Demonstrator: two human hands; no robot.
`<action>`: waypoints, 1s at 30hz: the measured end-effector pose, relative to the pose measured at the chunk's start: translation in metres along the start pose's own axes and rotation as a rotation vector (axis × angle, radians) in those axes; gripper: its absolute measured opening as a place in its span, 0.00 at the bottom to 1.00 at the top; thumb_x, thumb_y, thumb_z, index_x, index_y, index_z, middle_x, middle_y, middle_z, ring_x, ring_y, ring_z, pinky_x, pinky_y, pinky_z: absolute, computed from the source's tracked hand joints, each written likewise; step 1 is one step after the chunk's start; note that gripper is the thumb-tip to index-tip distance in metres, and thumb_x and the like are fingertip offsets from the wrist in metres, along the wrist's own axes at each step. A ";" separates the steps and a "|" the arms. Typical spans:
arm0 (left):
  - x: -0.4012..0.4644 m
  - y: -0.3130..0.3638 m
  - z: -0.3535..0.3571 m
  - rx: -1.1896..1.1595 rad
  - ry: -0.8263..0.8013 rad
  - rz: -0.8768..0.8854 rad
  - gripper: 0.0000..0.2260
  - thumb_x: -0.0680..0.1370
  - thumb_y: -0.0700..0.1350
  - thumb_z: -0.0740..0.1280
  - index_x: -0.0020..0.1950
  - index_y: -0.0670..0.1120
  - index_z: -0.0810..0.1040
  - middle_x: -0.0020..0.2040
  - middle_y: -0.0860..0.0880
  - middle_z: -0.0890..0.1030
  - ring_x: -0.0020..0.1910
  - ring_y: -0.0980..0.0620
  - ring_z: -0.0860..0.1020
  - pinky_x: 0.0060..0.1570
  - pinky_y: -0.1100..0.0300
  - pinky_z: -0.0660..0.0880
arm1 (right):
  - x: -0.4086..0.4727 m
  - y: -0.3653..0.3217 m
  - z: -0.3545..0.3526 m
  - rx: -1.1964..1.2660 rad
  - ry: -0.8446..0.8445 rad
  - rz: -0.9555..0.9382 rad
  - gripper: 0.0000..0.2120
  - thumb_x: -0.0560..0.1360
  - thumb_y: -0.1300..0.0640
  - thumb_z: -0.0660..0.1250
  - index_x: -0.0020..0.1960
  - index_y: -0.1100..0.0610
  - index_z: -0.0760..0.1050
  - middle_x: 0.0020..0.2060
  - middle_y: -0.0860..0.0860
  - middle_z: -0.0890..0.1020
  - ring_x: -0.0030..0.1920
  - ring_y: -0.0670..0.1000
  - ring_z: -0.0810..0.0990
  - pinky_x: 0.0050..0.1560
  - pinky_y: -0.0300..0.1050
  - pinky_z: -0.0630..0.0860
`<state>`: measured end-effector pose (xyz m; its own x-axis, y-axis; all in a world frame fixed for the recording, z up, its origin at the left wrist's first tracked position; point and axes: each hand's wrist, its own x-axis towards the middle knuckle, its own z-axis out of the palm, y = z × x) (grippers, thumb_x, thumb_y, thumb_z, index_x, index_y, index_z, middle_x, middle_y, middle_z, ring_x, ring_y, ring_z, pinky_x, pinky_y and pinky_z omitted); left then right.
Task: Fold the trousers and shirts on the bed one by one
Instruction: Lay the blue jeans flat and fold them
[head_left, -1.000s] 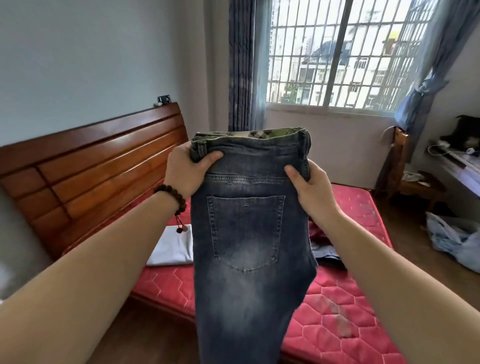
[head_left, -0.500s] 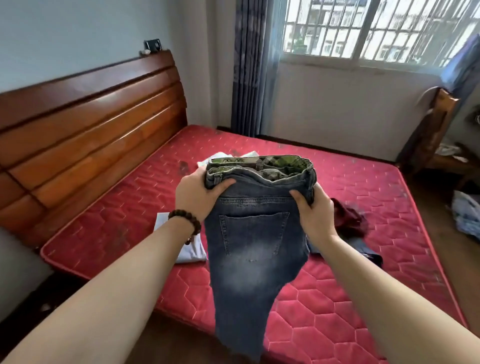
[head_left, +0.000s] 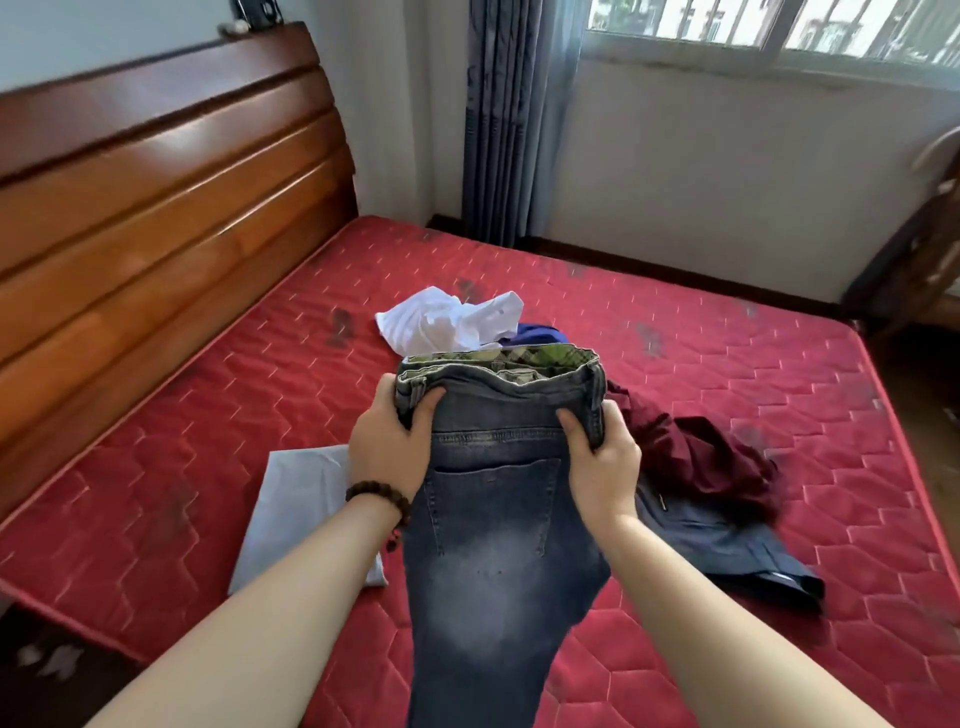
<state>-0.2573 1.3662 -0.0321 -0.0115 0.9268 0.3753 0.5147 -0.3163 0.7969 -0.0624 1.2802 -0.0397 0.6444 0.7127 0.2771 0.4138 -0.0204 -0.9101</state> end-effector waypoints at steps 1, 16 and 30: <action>0.008 -0.007 0.014 0.042 -0.005 -0.001 0.17 0.74 0.68 0.57 0.44 0.55 0.67 0.31 0.58 0.75 0.32 0.57 0.75 0.30 0.59 0.67 | 0.012 0.012 0.007 -0.012 -0.004 0.012 0.07 0.75 0.50 0.70 0.43 0.49 0.72 0.32 0.43 0.79 0.33 0.38 0.75 0.35 0.31 0.68; 0.123 -0.171 0.246 0.261 -0.238 -0.045 0.19 0.78 0.58 0.60 0.50 0.41 0.69 0.38 0.37 0.80 0.40 0.34 0.79 0.33 0.50 0.69 | 0.149 0.233 0.125 -0.329 -0.043 0.091 0.16 0.76 0.47 0.66 0.50 0.61 0.74 0.39 0.59 0.83 0.41 0.64 0.79 0.39 0.50 0.70; 0.096 -0.372 0.394 0.417 -0.698 -0.462 0.22 0.81 0.58 0.55 0.56 0.39 0.74 0.57 0.37 0.79 0.57 0.37 0.76 0.51 0.52 0.70 | 0.169 0.454 0.209 -0.481 -0.327 0.580 0.21 0.78 0.43 0.61 0.61 0.58 0.70 0.51 0.57 0.80 0.55 0.60 0.77 0.46 0.44 0.65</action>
<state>-0.1118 1.6529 -0.4789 0.1557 0.8972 -0.4132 0.8550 0.0871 0.5113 0.1000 1.5385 -0.4706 0.6515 0.6635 -0.3680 0.3513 -0.6937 -0.6288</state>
